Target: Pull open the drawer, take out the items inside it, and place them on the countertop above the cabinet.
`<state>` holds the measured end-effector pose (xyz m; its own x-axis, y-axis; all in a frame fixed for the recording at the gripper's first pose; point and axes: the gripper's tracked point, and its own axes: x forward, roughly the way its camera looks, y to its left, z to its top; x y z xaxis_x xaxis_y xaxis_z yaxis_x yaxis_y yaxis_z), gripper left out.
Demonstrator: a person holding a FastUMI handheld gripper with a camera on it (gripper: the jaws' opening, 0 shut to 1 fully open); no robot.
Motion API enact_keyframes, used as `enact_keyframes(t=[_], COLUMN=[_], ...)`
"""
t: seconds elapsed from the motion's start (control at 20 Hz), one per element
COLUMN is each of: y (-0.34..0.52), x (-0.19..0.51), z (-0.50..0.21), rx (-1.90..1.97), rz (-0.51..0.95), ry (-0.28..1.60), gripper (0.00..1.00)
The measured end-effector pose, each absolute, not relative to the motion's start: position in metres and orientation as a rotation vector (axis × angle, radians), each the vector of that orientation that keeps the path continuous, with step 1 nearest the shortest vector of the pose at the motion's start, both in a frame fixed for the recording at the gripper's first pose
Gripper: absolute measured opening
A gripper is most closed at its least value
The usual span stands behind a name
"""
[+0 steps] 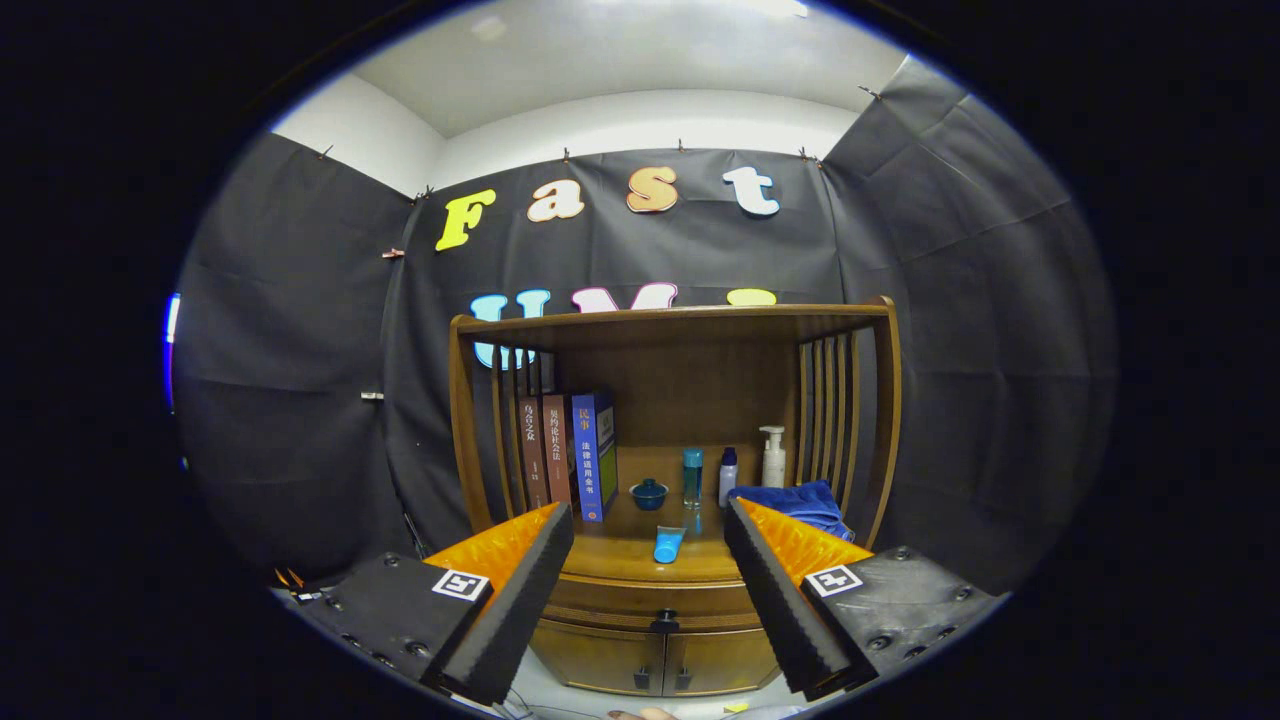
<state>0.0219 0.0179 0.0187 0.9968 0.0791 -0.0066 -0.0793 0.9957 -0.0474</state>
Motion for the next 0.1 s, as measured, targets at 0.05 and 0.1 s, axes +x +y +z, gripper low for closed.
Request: enact_keyframes(t=[0.05, 0.1], y=[0.0172, 0.0169], x=[0.0224, 0.0223], z=[0.0181, 0.0174], rx=[-0.046, -0.044], rz=[0.080, 0.080], ry=[0.005, 0.007], gripper=[0.99, 0.99])
